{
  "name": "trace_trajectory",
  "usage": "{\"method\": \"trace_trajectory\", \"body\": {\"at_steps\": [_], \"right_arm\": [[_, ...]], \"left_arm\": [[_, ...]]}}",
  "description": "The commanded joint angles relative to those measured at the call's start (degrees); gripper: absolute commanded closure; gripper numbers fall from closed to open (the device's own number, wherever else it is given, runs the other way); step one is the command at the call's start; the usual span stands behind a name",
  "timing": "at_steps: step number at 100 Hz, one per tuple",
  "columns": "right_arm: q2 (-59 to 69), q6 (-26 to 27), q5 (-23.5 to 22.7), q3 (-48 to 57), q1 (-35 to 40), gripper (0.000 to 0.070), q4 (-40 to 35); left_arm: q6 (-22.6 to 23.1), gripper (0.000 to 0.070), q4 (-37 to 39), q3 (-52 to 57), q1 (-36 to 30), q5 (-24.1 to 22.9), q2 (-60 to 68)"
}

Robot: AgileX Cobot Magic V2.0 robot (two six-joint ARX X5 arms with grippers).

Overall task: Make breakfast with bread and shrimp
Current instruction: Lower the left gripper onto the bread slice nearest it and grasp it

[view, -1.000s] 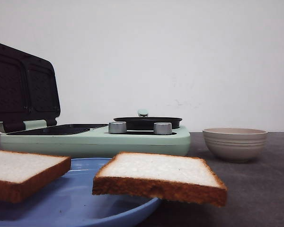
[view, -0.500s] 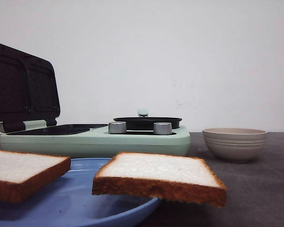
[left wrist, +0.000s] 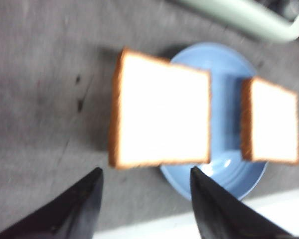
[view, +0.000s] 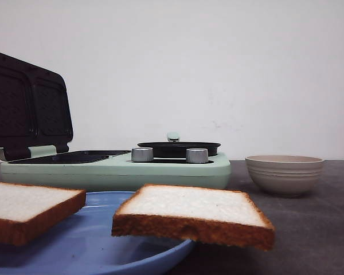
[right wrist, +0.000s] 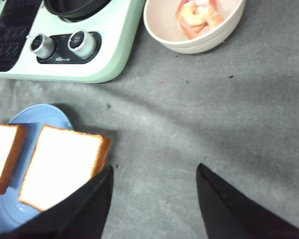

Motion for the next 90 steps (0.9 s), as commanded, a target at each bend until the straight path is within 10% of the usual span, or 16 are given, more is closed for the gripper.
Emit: {"method": "trace_trajectory", "body": {"at_steps": [1,90], "right_arm": [[0.2,0.6,-0.5,0.9,0.0,0.0369,0.3],[0.2,0.2,-2.4,0.9,0.0,0.0369,0.1]], "left_arm": [[2.1,0.0376,0.4,0.7,-0.2,0.4,2.2],[8.9,0.0336,6.3,0.7,-0.1,7.3,26.7]]}}
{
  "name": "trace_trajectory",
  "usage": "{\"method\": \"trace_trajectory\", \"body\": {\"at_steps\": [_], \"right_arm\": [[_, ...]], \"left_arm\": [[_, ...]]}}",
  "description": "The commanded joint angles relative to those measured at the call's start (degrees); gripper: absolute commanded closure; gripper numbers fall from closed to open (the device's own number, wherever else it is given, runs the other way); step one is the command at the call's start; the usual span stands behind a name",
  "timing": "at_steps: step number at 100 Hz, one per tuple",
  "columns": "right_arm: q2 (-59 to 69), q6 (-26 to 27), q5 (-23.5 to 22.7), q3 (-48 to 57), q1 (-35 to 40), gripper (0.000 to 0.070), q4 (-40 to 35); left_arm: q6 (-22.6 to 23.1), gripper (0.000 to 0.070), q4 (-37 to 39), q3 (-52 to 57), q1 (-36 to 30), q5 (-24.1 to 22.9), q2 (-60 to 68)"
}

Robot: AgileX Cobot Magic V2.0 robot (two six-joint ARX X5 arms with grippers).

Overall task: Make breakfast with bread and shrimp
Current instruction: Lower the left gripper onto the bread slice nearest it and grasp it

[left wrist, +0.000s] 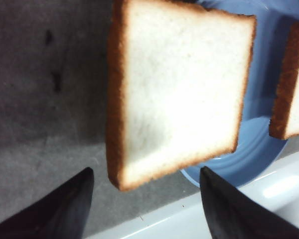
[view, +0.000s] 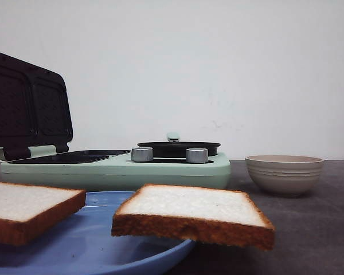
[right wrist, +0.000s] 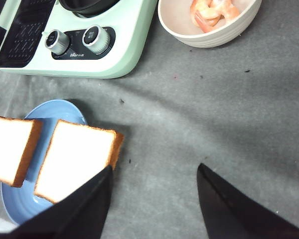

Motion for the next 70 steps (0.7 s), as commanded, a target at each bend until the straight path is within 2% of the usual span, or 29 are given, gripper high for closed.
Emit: {"method": "trace_trajectory", "body": {"at_steps": [1,45,70], "right_arm": [[0.2,-0.4,-0.2,0.9,0.0,0.0369,0.2],[0.2,-0.5,-0.2,0.9,0.0,0.0369,0.2],[0.2,-0.5,-0.2,0.9,0.0,0.0369,0.2]], "left_arm": [[1.0,0.0336,0.4,0.7,-0.1,1.1,1.6],[2.3,0.0340,4.7,0.7,-0.1,6.8,9.5],[3.0,0.0355,5.6,0.7,-0.1,7.0,11.8]]}}
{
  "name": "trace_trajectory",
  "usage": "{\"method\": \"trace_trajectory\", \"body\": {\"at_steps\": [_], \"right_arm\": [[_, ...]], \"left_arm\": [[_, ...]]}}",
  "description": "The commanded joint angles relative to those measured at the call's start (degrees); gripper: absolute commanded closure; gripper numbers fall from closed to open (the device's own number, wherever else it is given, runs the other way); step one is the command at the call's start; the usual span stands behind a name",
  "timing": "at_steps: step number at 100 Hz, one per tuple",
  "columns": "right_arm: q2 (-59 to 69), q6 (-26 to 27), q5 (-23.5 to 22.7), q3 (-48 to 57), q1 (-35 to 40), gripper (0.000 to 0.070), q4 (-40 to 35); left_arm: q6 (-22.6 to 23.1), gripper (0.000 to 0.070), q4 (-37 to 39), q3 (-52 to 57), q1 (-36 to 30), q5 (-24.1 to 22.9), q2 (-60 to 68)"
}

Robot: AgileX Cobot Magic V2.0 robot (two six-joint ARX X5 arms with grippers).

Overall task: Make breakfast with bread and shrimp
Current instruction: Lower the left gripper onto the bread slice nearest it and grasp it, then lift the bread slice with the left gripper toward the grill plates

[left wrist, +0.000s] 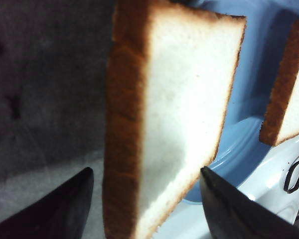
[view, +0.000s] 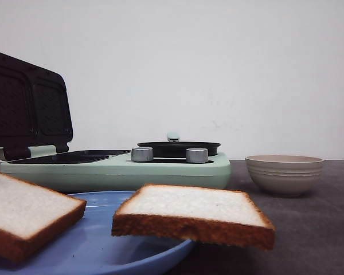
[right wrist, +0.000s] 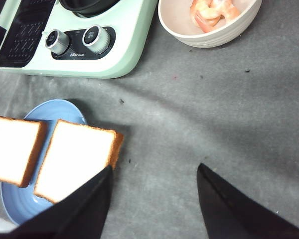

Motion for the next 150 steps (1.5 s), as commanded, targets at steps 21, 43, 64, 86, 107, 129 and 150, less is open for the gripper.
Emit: {"method": "trace_trajectory", "body": {"at_steps": [21,43,64,86,107,129,150], "right_arm": [[0.2,-0.4,-0.2,0.9,0.0,0.0369,0.2],[0.2,-0.4,-0.2,0.9,0.0,0.0369,0.2],[0.2,-0.4,-0.2,0.9,0.0,0.0370,0.2],[0.2,-0.4,-0.2,0.9,0.0,0.0370,0.2],[0.2,-0.4,-0.2,0.9,0.0,0.0370,0.2],[0.2,-0.4,-0.2,0.9,0.0,0.0370,0.2],[0.2,-0.4,-0.2,0.9,0.0,0.0370,0.2]], "left_arm": [[1.6,0.0626,0.4,0.7,-0.1,0.3,0.7],[2.3,0.0700,0.4,0.7,-0.1,0.3,0.7],[2.7,0.0700,0.6,0.7,-0.1,0.3,0.1],[2.6,0.0700,1.0,0.8,-0.1,0.3,-5.3],[0.8,0.0700,3.3,0.8,-0.1,0.3,-13.9],[-1.9,0.0699,8.2,0.8,-0.1,0.2,-21.2],[-4.2,0.0699,17.8,0.8,-0.1,-0.1,-25.4]]}}
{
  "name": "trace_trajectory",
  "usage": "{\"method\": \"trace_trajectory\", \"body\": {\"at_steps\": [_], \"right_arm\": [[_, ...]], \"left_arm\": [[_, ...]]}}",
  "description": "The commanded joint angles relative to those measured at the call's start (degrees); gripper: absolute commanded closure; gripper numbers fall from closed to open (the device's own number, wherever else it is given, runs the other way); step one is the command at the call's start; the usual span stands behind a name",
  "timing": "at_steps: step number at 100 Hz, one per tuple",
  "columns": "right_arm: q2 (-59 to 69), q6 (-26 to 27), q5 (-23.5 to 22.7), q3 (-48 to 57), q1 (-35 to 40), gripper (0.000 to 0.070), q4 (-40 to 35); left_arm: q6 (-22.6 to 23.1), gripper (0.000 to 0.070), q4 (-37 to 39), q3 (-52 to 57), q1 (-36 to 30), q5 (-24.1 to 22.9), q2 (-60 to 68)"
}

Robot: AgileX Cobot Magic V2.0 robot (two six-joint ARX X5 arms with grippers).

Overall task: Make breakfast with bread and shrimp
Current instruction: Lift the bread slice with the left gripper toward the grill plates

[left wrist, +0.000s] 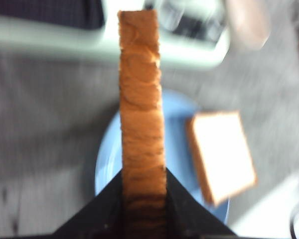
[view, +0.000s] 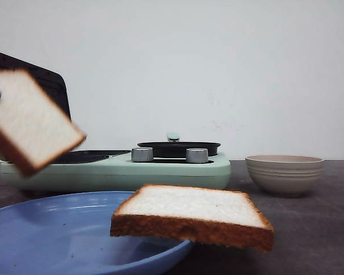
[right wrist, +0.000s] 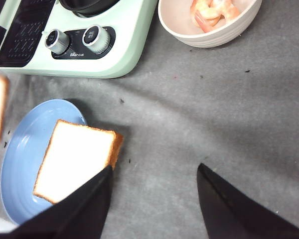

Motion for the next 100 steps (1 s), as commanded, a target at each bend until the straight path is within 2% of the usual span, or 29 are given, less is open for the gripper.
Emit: {"method": "trace_trajectory", "body": {"at_steps": [1,17,44,58,69,88,100], "right_arm": [[0.2,-0.3,-0.2,0.9,0.0,0.0370,0.2],[0.2,-0.3,-0.2,0.9,0.0,0.0370,0.2],[0.2,-0.3,-0.2,0.9,0.0,0.0370,0.2],[0.2,-0.3,-0.1,0.9,0.0,0.0370,0.2],[0.2,-0.4,-0.1,0.9,0.0,0.0370,0.2],[0.2,-0.5,0.0,0.9,0.0,0.0370,0.2],[0.2,-0.7,0.0,0.9,0.0,0.0370,0.2]], "left_arm": [[-1.2,0.0699,3.3,0.8,-0.1,-0.5,-0.2],[-2.8,0.0699,11.1,0.8,-0.1,-3.5,-0.5],[-2.3,0.0698,21.4,0.9,-0.1,-12.9,-0.3],[0.4,0.0699,24.7,1.7,-0.1,-18.4,0.6],[3.3,0.0698,26.5,2.8,-0.1,-21.0,2.8],[7.9,0.0698,28.0,7.2,-0.2,-21.4,9.8],[10.1,0.0698,29.0,10.7,-1.1,-23.4,14.8]]}}
